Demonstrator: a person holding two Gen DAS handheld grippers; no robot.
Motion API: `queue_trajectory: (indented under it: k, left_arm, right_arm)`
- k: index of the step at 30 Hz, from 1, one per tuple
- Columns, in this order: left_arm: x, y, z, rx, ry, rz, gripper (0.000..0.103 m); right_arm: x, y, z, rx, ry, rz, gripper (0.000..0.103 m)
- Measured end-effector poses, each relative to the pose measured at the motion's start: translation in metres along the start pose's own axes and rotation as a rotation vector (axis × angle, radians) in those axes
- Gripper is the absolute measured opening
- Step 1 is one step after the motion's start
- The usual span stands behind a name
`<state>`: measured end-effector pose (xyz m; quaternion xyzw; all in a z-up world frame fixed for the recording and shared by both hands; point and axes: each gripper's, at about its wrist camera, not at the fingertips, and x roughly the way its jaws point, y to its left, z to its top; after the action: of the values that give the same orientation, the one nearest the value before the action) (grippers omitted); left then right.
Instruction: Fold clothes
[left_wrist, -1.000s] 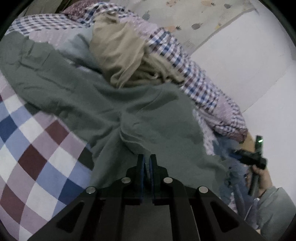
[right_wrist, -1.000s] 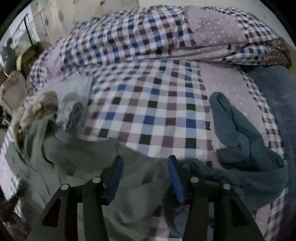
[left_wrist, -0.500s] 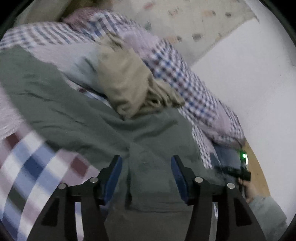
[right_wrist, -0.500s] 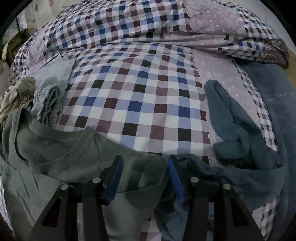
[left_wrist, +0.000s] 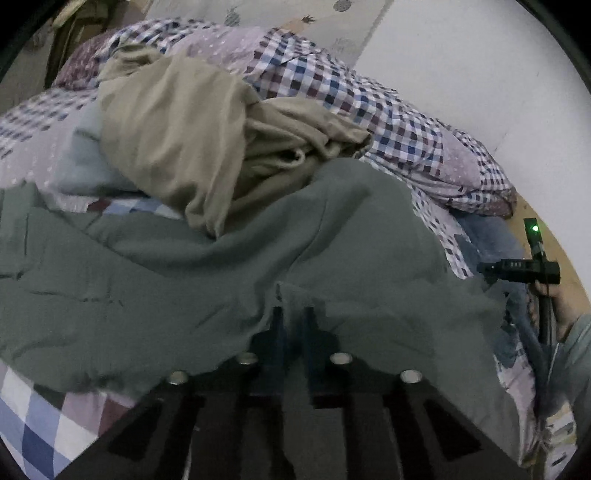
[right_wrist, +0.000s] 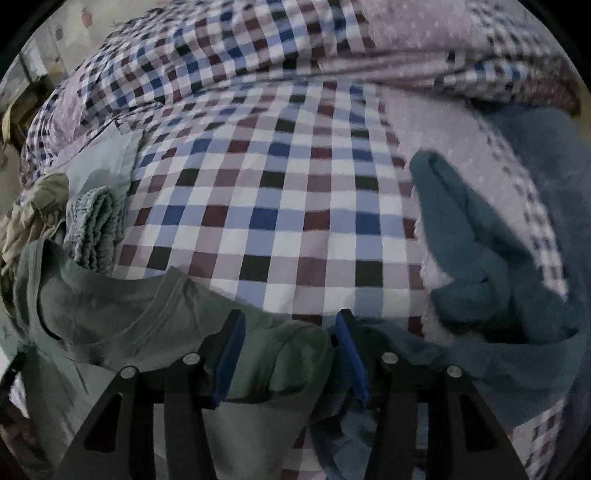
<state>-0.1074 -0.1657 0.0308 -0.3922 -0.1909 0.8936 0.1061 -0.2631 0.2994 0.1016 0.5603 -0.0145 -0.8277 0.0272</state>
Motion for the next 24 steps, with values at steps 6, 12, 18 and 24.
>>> queue_trajectory:
  k: [6, 12, 18, 24]
  left_arm:
    - [-0.007, -0.002, 0.002, 0.005, -0.059, 0.006, 0.002]
    - [-0.006, -0.003, 0.008, 0.004, -0.079, 0.022, 0.002]
    - [-0.018, -0.004, 0.01, 0.008, -0.141, 0.021, 0.002]
    - [-0.01, 0.003, 0.01, -0.011, -0.124, 0.069, 0.002]
  right_arm:
    - [0.008, -0.008, 0.003, -0.001, 0.052, 0.077, 0.055]
    - [0.001, 0.018, -0.002, -0.122, 0.044, 0.103, 0.003]
    - [-0.039, 0.03, 0.0, -0.184, -0.072, -0.09, 0.001]
    - [-0.038, 0.014, 0.005, -0.134, -0.113, -0.447, 0.001]
